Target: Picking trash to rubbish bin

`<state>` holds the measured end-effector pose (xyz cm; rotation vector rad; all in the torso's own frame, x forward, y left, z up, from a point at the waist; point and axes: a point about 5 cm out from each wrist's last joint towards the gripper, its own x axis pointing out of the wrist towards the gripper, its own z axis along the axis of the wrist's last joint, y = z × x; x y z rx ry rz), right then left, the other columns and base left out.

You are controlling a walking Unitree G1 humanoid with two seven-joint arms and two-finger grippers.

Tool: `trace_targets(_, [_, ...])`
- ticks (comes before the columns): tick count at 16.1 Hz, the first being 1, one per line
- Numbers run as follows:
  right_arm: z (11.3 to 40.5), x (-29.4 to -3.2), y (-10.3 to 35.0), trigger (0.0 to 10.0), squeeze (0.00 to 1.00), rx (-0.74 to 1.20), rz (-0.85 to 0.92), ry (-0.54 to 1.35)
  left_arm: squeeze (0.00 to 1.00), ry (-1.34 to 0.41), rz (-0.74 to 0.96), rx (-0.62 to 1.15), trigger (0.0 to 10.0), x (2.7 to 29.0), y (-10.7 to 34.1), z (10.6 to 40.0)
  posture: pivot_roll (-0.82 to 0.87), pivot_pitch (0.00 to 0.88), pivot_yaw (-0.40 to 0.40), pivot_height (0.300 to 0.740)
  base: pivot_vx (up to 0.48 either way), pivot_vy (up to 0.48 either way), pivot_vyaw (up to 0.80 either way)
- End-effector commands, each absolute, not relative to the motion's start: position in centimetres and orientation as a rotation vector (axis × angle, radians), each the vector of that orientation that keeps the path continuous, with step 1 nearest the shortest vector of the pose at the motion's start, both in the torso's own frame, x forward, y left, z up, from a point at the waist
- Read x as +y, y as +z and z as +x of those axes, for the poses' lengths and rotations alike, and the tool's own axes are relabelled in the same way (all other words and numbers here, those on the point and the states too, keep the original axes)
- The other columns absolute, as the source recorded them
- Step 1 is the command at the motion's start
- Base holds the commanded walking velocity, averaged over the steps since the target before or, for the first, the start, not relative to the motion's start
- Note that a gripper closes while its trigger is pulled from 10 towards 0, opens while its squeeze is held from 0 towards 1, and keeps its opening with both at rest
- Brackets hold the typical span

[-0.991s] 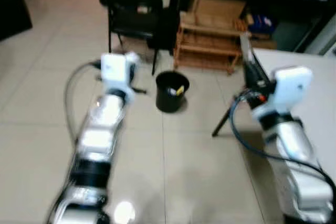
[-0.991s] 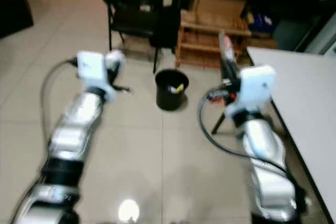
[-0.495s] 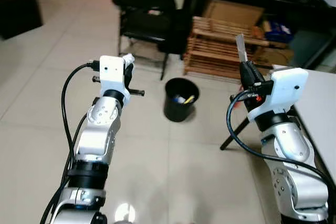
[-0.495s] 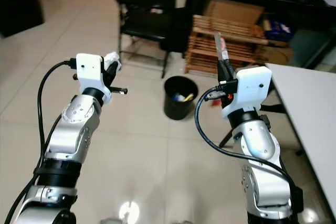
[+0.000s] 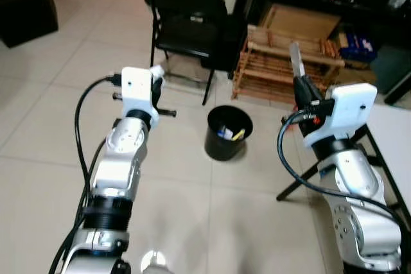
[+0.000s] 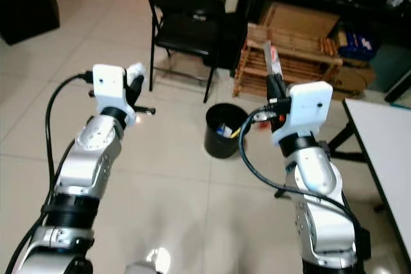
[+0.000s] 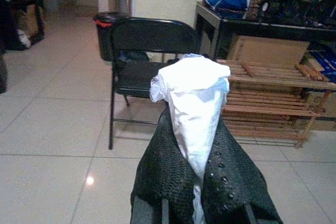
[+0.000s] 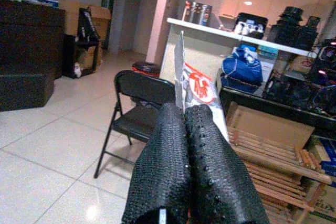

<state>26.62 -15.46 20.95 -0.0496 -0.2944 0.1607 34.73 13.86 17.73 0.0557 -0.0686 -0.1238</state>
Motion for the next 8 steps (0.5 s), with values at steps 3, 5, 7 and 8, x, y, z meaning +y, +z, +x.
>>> trace_targets(3, [26.55,-16.3,21.0,10.0,0.0,-0.292,-0.062,0.13,0.0,-0.163,0.054,-0.072,10.0,12.51,17.9,34.75,0.25,0.104,-0.119,0.74,0.458,0.0,0.0])
trace_targets(5, [26.55,-16.31,21.01,10.0,0.0,-0.292,-0.062,0.13,0.0,-0.161,0.054,-0.071,10.0,12.55,17.9,34.77,0.25,0.108,-0.121,0.74,0.458,0.0,0.0])
trace_targets(7, [26.53,-16.3,21.15,10.0,0.0,-0.296,-0.063,0.131,0.0,-0.16,0.053,-0.07,10.0,12.52,17.9,34.77,0.25,0.108,-0.121,0.74,0.458,0.0,0.0])
trace_targets(8, [26.55,-16.33,21.19,10.0,0.0,-0.297,-0.064,0.13,0.0,-0.16,0.052,-0.068,10.0,12.48,17.85,34.79,0.25,0.107,-0.122,0.74,0.458,0.0,0.0])
